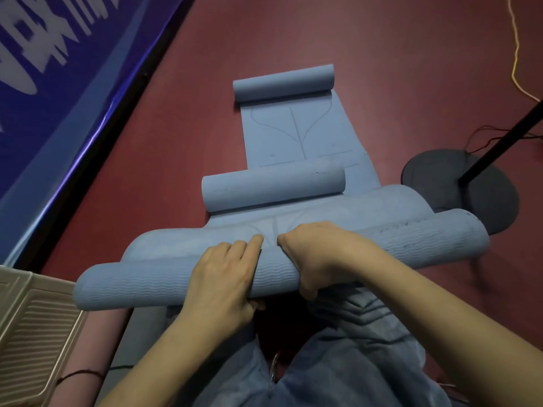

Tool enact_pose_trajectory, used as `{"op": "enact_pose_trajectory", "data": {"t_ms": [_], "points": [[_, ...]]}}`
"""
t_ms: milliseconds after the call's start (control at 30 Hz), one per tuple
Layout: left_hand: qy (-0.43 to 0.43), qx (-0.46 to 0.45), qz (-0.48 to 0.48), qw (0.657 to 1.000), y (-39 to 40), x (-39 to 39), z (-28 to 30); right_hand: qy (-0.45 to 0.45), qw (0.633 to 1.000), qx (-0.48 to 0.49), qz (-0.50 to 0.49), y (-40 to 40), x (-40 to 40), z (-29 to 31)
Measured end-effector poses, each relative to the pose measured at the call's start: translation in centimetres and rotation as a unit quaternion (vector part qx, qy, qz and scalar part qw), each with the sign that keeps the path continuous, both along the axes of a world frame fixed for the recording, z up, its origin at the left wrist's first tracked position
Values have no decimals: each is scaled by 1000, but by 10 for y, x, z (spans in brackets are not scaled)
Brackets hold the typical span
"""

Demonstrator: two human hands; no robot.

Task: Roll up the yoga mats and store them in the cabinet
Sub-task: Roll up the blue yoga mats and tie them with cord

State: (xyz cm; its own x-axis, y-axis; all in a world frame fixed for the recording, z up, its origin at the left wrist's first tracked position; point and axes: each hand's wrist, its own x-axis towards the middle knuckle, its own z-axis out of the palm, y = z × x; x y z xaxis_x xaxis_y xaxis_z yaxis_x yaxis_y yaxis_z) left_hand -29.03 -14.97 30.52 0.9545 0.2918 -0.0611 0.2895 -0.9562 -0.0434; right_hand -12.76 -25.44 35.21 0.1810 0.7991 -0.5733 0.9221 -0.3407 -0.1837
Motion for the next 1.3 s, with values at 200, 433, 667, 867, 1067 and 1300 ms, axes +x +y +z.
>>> {"op": "enact_pose_trajectory", "data": {"t_ms": [200, 433, 667, 867, 1067, 1300], "points": [[25, 10, 8, 1000, 9, 12, 2, 6, 1000, -16, -22, 8, 5, 6], [29, 35, -13, 999, 8, 20, 3, -65, 988, 138, -25, -15, -10, -13], [79, -20, -11, 997, 17, 35, 21, -147, 961, 233, 12, -20, -15, -37], [112, -48, 5, 993, 34, 49, 32, -106, 976, 191, -8, 2, 1, -19], [109, -80, 26, 990, 39, 50, 32, -88, 986, 145, -3, 12, 9, -8], [57, -17, 34, 998, 10, 25, 28, -117, 975, 191, -5, -11, -16, -13]]}}
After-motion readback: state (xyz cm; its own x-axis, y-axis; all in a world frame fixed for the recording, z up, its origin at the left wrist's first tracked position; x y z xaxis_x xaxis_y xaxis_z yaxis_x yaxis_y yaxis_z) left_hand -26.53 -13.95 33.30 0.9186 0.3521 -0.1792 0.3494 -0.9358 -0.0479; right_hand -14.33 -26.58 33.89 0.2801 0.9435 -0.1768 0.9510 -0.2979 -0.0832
